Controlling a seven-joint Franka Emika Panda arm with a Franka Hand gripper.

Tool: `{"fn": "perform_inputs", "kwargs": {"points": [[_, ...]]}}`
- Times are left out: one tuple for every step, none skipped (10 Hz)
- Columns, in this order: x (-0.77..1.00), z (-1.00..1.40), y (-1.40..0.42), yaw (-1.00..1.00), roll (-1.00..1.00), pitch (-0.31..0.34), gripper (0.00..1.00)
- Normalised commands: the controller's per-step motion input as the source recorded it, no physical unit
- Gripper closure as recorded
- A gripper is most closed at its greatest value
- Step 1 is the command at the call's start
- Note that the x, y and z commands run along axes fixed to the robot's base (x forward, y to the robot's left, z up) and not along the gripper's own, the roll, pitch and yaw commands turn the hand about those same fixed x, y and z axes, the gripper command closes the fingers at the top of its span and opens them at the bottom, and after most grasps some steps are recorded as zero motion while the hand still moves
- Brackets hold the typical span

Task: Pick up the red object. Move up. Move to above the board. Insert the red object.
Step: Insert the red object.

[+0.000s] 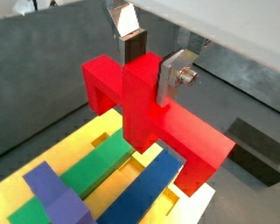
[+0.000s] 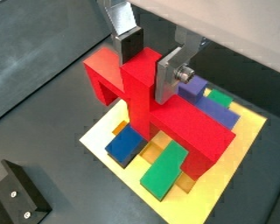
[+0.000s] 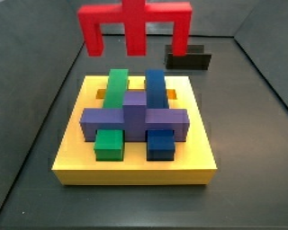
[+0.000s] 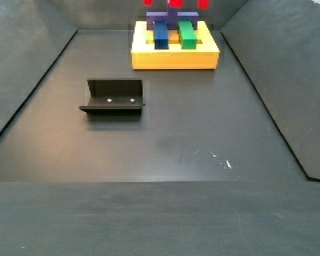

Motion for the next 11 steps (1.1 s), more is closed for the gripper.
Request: {"fn": "perform_inputs", "kwargs": {"points": [[0.00,-0.68,0.00,0.00,0.14,-0.207,1.00],[0.00,-0.65,0.00,0.00,0.00,-0.144,1.00],[0.00,-0.46,0.00,0.01,0.05,-0.076,1.00],[0.04,-0.37,-0.06,0.01,0.16,-0.050,1.00],[0.00,-0.29,-0.10,0.07,0.20,-0.040,1.00],[0.00,-0.19,-0.16,0.11,0.17,-0.051,1.00],[0.00,-0.14,-0.10,0.05,0.10,-0.004,1.00],[0.00,-0.17,-0.10,0.06,0.06,-0.017,1.00],[0.13,-0.23,-0.03,0.07,0.01,-0.021,1.00],[0.17,-0.19,0.00,0.03,0.00,0.000,1.00],[0.02,0.00,0.13,0.16,0.00,0.000,1.00]]}}
